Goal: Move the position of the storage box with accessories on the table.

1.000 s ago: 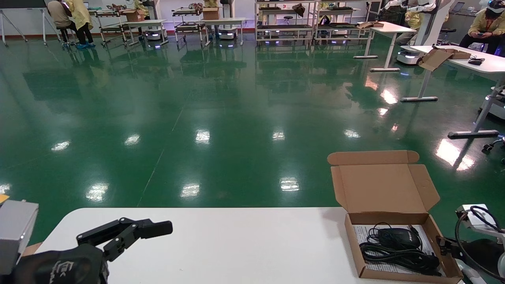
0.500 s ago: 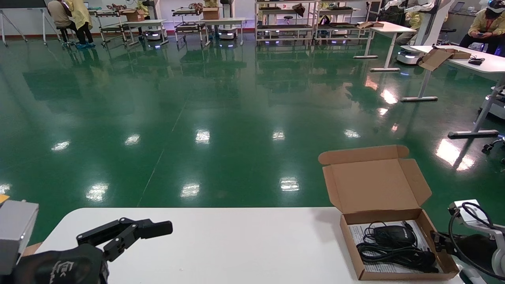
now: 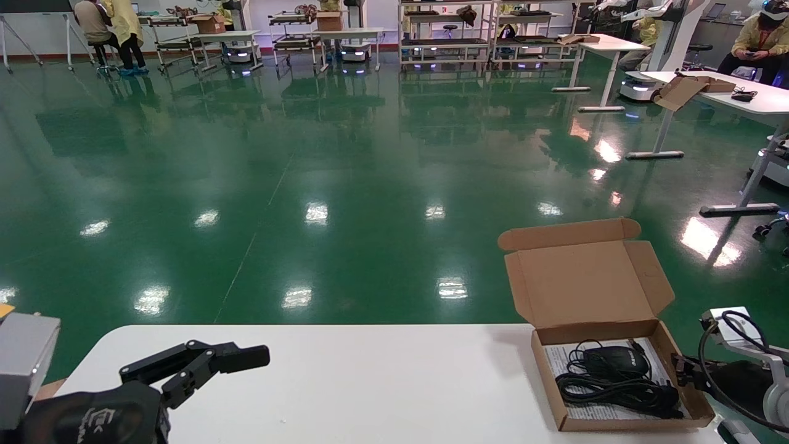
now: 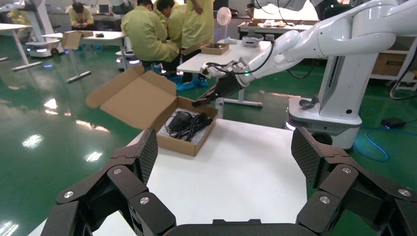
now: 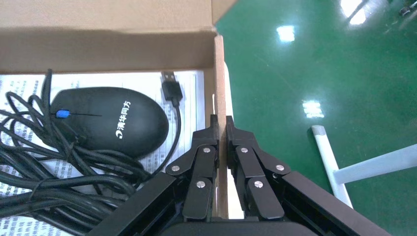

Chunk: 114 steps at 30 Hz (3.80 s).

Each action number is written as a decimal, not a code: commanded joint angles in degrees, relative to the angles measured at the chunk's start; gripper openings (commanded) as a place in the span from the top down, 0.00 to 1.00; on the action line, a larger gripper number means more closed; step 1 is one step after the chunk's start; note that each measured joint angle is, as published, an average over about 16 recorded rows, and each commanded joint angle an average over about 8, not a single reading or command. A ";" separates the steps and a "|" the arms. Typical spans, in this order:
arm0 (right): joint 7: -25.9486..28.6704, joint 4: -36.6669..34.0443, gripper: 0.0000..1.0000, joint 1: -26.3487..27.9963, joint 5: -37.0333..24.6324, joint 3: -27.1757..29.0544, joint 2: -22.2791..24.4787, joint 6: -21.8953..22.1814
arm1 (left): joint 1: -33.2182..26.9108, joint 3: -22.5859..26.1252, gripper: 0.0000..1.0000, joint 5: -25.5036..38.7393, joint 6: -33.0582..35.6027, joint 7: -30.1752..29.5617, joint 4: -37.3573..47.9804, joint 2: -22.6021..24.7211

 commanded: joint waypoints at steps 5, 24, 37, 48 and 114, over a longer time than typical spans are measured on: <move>-1.01 0.03 0.00 -0.26 0.69 0.50 -0.09 0.69 | 0.00 0.00 0.00 0.00 0.00 0.00 0.00 0.00; -5.05 1.66 0.00 2.04 5.72 4.19 2.15 0.26 | 0.00 0.00 0.00 0.00 0.00 0.00 0.00 0.00; -4.17 4.26 0.00 2.84 20.10 14.40 4.42 -7.06 | 0.00 0.00 0.00 0.00 0.00 0.00 0.00 0.00; -0.99 5.27 0.00 2.11 31.51 22.16 3.70 -15.55 | 0.01 0.00 0.00 0.00 -0.01 0.00 0.01 0.00; -6.91 67.85 0.00 -25.62 18.50 40.20 22.32 -55.94 | 0.02 0.00 0.00 0.00 -0.02 0.00 0.02 -0.01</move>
